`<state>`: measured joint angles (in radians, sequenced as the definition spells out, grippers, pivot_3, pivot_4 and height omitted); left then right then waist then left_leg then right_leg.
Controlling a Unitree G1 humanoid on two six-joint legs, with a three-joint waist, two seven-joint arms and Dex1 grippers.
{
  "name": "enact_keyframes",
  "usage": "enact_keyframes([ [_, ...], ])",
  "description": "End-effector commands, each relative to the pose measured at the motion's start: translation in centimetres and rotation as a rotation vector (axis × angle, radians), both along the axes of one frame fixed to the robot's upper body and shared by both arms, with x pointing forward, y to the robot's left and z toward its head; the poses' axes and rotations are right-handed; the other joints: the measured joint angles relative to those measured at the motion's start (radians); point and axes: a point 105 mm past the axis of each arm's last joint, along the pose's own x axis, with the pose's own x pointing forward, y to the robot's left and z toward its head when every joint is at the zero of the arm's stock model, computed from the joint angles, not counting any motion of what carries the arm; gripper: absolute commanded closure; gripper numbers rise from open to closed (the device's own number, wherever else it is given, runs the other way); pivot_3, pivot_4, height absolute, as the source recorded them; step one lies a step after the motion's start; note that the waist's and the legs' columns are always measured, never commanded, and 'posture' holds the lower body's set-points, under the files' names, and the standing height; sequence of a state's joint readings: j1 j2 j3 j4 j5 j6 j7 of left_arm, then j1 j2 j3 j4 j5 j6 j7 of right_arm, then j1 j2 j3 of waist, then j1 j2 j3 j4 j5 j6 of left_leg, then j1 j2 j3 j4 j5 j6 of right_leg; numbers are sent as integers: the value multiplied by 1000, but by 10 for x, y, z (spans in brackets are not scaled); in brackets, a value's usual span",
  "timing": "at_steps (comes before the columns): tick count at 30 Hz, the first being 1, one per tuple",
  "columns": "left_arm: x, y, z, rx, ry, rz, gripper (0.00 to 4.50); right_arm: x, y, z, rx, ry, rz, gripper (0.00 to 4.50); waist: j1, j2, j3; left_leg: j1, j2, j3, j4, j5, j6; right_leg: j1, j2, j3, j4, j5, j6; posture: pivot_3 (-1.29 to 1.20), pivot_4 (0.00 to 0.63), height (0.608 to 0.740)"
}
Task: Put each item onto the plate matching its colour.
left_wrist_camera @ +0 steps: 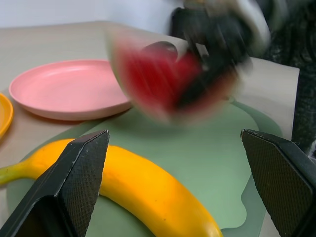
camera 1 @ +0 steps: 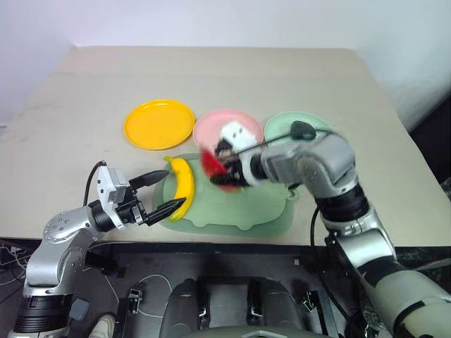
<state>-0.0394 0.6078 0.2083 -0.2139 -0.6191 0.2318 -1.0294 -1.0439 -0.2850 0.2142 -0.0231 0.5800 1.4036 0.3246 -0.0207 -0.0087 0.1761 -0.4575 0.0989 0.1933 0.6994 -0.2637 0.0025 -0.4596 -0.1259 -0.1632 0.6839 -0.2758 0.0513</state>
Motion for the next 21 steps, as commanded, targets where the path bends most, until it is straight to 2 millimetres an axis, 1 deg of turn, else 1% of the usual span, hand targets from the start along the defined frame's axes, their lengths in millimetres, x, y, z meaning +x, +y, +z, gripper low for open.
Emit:
enact_keyframes([
  [1,-3,-3,8,8,-35,-13,0,21,1,18,56,-49,-35,2065,0,0,0,0,0,0,0,0,0,0,0,0,0,0,0,0,150,695],
  [3,-2,-3,9,9,-37,-14,0,38,1,19,53,-71,-61,2065,-1,0,0,-1,0,0,-1,0,0,-1,1,0,0,0,0,0,150,695],
  [5,-3,-3,9,9,-37,-14,0,58,1,15,25,-106,-98,2065,-2,0,0,-1,0,1,0,0,-1,-1,1,0,0,0,0,0,150,695],
  [8,-5,-4,8,12,-31,-21,0,79,4,5,8,-112,-129,2065,-6,0,0,-2,0,2,0,1,-1,-2,1,0,0,0,0,0,150,695],
  [10,-6,-5,8,14,-28,-24,0,89,6,0,2,-116,-150,2065,-13,0,0,-3,0,3,0,1,-1,-3,1,0,0,0,0,0,150,695],
  [15,-8,-4,8,16,-27,-17,0,100,6,-12,-14,-116,-205,2065,-23,0,0,-4,1,5,0,1,-2,-4,1,0,0,0,0,0,150,695],
  [17,-9,-4,7,17,-27,-11,0,102,7,-15,-14,-125,-215,1346,-25,0,0,-4,1,5,0,1,-2,-4,1,0,0,0,0,0,150,695],
  [18,-10,-3,7,18,-27,-7,0,103,7,-15,-17,-134,-225,1088,-25,0,0,-4,1,5,0,1,-2,-4,2,0,1,0,0,0,150,695],
  [19,-10,-3,7,18,-28,-5,0,103,8,-15,-13,-138,-220,822,-25,0,0,-3,1,5,0,1,-2,-4,2,0,1,0,0,0,150,695],
  [21,-11,-3,8,18,-28,0,0,104,9,-12,-4,-143,-215,90,-25,0,0,-4,1,5,0,1,-2,-4,2,1,1,0,0,0,150,695],
])
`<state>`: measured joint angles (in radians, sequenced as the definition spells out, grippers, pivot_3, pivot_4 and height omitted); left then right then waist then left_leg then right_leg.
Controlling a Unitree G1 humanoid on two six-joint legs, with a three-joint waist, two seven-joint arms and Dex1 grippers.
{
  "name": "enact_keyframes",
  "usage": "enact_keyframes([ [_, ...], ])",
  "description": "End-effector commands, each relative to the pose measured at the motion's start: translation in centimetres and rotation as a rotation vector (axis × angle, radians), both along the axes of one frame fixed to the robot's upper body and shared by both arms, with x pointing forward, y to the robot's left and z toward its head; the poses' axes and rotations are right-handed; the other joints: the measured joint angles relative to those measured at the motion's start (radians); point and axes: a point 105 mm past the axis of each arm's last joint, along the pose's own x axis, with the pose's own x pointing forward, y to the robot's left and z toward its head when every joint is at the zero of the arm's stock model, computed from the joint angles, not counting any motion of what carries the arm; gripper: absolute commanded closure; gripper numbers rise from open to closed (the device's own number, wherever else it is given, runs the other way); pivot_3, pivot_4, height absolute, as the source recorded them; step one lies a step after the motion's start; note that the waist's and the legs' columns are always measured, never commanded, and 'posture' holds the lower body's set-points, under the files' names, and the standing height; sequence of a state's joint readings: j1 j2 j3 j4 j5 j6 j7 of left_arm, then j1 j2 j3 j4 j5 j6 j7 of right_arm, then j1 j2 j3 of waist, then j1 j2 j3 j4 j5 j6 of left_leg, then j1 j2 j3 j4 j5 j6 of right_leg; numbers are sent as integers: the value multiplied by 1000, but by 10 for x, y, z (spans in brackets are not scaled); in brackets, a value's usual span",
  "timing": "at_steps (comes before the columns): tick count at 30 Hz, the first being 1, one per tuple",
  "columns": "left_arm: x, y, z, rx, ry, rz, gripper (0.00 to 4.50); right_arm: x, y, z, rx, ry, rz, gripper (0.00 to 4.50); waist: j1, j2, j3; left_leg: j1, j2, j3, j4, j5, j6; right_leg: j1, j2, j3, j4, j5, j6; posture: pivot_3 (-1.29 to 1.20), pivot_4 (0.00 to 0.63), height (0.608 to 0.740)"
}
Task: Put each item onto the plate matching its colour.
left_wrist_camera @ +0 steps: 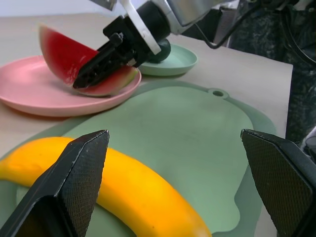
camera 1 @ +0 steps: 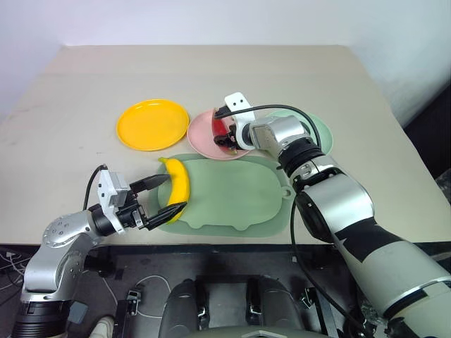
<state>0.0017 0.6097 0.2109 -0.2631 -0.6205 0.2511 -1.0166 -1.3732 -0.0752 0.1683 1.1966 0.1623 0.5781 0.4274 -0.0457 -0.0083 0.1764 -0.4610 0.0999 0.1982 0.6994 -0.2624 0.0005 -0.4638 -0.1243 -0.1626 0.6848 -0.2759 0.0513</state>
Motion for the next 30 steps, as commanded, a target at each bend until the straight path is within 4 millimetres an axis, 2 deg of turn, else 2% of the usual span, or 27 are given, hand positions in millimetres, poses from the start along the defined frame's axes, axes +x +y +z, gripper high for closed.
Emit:
enact_keyframes([
  [1,-4,0,11,9,-46,4,0,5,9,32,34,-91,20,37,0,0,0,0,0,0,0,0,0,0,0,0,0,0,0,0,150,695],
  [6,-5,4,13,9,-57,27,0,7,6,58,119,-143,54,37,1,0,0,0,0,-2,0,0,0,0,0,0,0,0,0,0,150,695],
  [11,-4,7,17,-18,-59,53,0,-3,-5,76,206,-178,101,37,2,0,0,0,0,-3,0,0,0,0,0,0,0,0,0,0,150,695],
  [12,-3,8,18,-26,-58,60,0,-10,-9,83,238,-236,122,37,3,0,0,0,0,-4,0,0,0,1,0,0,0,0,0,0,150,695],
  [17,-2,7,19,-41,-58,76,0,-78,-21,94,370,-433,269,37,10,0,0,0,0,-6,0,0,0,2,0,0,-1,0,0,0,150,695],
  [19,-2,6,19,-43,-57,77,0,-99,-26,104,486,-540,294,37,4,0,0,0,0,-5,1,0,-1,1,0,0,0,0,0,0,150,695],
  [22,0,6,19,-41,-60,83,0,-120,-32,88,482,-508,336,37,3,0,-1,2,0,-6,0,1,-1,3,1,0,1,0,0,0,150,695],
  [27,6,5,22,-51,-78,119,0,-146,-53,85,574,-614,315,37,11,-1,-1,3,0,-6,0,0,-1,5,1,0,0,0,0,0,150,695],
  [30,10,-1,24,-73,-72,154,0,-165,-65,63,552,-597,344,37,25,-1,-1,3,0,-6,0,0,-1,5,1,0,0,0,0,0,150,695],
])
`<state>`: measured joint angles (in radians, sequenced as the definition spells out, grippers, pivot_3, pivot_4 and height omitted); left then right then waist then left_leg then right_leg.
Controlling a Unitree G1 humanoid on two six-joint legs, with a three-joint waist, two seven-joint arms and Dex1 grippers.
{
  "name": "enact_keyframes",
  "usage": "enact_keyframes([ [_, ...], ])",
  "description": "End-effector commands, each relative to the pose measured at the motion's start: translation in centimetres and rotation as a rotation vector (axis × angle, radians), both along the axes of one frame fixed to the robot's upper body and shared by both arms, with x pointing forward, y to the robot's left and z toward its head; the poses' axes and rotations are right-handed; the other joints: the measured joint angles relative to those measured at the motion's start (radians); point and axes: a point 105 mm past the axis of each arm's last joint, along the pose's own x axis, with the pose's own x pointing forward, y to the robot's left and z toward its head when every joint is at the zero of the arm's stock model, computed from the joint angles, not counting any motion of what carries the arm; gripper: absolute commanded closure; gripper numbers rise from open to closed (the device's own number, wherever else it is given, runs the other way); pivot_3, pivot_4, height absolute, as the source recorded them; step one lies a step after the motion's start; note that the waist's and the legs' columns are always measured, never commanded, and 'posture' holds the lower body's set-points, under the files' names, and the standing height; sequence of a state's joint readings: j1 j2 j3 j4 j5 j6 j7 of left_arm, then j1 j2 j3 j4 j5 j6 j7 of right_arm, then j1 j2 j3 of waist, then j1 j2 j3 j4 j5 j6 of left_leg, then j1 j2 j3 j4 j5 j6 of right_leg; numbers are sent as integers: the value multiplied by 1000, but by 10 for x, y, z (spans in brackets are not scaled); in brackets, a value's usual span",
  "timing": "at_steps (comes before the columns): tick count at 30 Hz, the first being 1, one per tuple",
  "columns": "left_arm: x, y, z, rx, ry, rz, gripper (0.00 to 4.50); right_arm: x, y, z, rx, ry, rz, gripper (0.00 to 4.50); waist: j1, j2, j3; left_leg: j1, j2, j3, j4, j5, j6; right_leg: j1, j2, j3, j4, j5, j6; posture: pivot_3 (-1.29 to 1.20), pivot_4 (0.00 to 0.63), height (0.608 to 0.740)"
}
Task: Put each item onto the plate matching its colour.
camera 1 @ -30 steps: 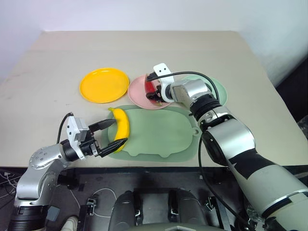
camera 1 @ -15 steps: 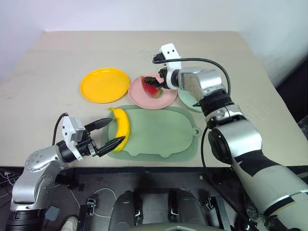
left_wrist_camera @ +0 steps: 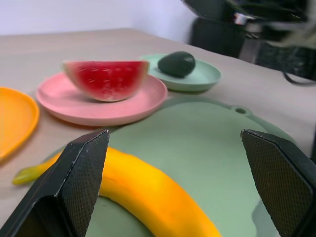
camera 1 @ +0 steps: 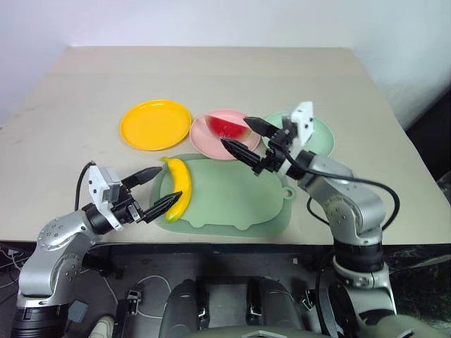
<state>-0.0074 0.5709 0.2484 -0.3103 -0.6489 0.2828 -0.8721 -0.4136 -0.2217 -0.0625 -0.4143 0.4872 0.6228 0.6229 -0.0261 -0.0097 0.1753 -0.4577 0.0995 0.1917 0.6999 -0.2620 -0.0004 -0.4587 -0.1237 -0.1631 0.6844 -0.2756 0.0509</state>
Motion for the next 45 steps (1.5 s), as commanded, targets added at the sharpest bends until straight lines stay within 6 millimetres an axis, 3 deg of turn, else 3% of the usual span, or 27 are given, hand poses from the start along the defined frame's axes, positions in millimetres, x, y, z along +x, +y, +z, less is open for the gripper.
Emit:
enact_keyframes([
  [1,1,-7,10,0,-35,27,0,-24,-10,0,-19,-78,40,37,7,0,0,0,0,0,0,0,0,0,0,0,0,0,0,0,150,695],
  [8,4,-12,10,7,-15,73,0,-33,-17,-22,-139,-92,51,37,11,0,0,5,0,0,0,0,0,5,1,0,0,0,-1,0,150,695],
  [18,11,-33,4,-3,91,180,0,-31,-13,-28,-219,-105,48,37,15,0,0,14,1,-1,0,-1,1,14,0,0,-2,0,-1,0,150,695],
  [22,19,-40,12,-29,121,271,0,-29,-21,-31,-248,-98,41,37,17,-1,0,14,0,-1,0,-1,2,15,0,0,-2,0,-1,0,150,695],
  [27,26,-30,5,29,229,439,0,-25,-28,-31,-274,-101,24,37,14,-1,0,15,0,-2,0,-1,2,15,0,0,-2,0,-1,0,150,695],
  [34,25,-41,5,41,320,475,0,-20,-30,-29,-287,-108,14,37,18,-2,0,15,0,-2,0,-1,2,16,0,0,-2,0,-1,0,150,695],
  [39,33,-28,-15,111,469,561,0,-13,-38,-33,-324,-109,-15,37,16,-2,0,15,-1,-2,0,-1,2,16,0,-1,-2,0,-1,0,150,695],
  [45,37,-27,-20,122,564,557,0,-12,-40,-33,-310,-113,-42,37,18,-3,-1,15,-1,-2,0,-1,1,16,0,-1,-2,0,0,0,150,695],
])
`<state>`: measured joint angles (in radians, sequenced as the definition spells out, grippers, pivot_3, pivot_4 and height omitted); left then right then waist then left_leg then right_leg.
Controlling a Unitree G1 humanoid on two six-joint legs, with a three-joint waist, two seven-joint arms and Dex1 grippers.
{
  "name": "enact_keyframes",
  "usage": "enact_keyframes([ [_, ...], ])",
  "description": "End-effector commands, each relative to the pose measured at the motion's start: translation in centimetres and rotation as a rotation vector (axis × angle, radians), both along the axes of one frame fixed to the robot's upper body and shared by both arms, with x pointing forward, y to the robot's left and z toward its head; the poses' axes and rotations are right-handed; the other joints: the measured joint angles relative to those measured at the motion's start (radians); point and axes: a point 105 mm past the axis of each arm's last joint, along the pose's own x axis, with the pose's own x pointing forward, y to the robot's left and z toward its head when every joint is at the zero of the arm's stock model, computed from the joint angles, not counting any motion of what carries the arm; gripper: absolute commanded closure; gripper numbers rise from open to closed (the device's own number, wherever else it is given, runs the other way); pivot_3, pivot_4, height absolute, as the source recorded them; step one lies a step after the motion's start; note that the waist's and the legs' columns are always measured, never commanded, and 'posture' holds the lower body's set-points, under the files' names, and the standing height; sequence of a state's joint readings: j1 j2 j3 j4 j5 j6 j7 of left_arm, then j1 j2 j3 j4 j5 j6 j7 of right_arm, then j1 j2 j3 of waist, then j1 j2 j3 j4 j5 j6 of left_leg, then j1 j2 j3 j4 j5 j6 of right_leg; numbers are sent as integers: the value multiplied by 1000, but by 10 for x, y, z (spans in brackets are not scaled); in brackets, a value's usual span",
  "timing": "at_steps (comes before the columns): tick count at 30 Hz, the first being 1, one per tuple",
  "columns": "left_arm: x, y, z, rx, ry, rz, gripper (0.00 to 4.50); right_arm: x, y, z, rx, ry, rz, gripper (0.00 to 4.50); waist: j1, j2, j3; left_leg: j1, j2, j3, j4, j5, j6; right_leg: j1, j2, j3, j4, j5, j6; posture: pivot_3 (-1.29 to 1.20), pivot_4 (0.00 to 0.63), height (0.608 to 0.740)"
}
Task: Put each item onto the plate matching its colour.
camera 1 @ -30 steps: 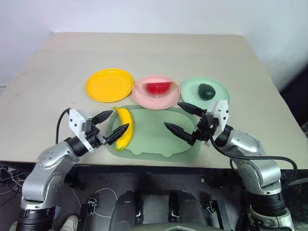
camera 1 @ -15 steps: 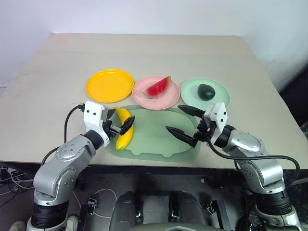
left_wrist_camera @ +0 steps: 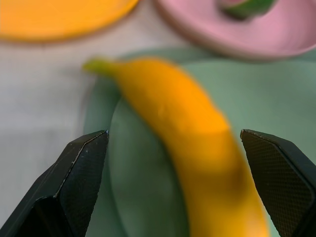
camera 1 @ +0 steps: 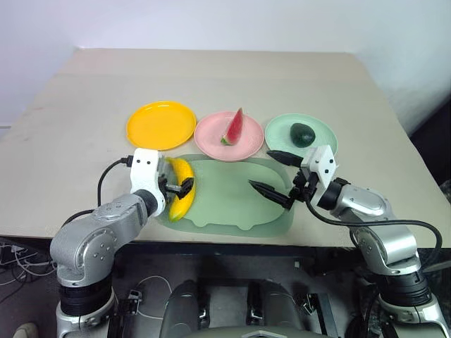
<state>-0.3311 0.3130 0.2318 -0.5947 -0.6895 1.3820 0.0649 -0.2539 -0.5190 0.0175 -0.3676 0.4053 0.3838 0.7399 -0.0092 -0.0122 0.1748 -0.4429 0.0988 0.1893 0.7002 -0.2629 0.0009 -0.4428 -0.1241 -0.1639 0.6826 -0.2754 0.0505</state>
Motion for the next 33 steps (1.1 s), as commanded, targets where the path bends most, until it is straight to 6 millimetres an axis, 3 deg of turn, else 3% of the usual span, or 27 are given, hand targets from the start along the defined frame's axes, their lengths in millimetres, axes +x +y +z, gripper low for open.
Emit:
enact_keyframes([
  [1,4,3,5,15,10,13,0,0,-3,12,16,-62,-21,37,1,0,0,0,0,0,0,0,0,0,0,0,0,0,0,0,150,695],
  [10,12,-9,11,-9,20,-32,0,-1,-7,4,7,-56,-61,37,0,0,0,0,0,0,0,0,0,0,0,0,0,0,0,0,150,695],
  [18,18,-14,11,-47,43,-34,2582,4,-11,-1,-24,-51,-87,0,0,0,0,0,0,0,0,0,0,0,0,0,0,0,0,0,150,695],
  [20,19,-14,11,-49,51,-31,2930,5,-12,-1,-28,-52,-90,0,0,0,0,0,0,0,0,0,0,0,0,0,0,0,0,0,150,695],
  [25,21,-8,14,-42,22,-31,2940,8,-13,-4,-43,-47,-97,0,-1,0,0,0,0,0,0,0,0,0,0,0,0,0,0,0,150,695],
  [29,20,-20,44,-121,-123,-135,2943,6,-9,-1,-22,-53,-88,0,-1,0,0,0,0,0,0,0,0,0,0,0,0,0,0,0,150,695],
  [33,23,-14,60,-65,-241,-137,2943,7,-6,0,-17,-55,-81,0,-2,0,0,0,0,0,0,0,0,0,0,0,0,0,0,0,150,695],
])
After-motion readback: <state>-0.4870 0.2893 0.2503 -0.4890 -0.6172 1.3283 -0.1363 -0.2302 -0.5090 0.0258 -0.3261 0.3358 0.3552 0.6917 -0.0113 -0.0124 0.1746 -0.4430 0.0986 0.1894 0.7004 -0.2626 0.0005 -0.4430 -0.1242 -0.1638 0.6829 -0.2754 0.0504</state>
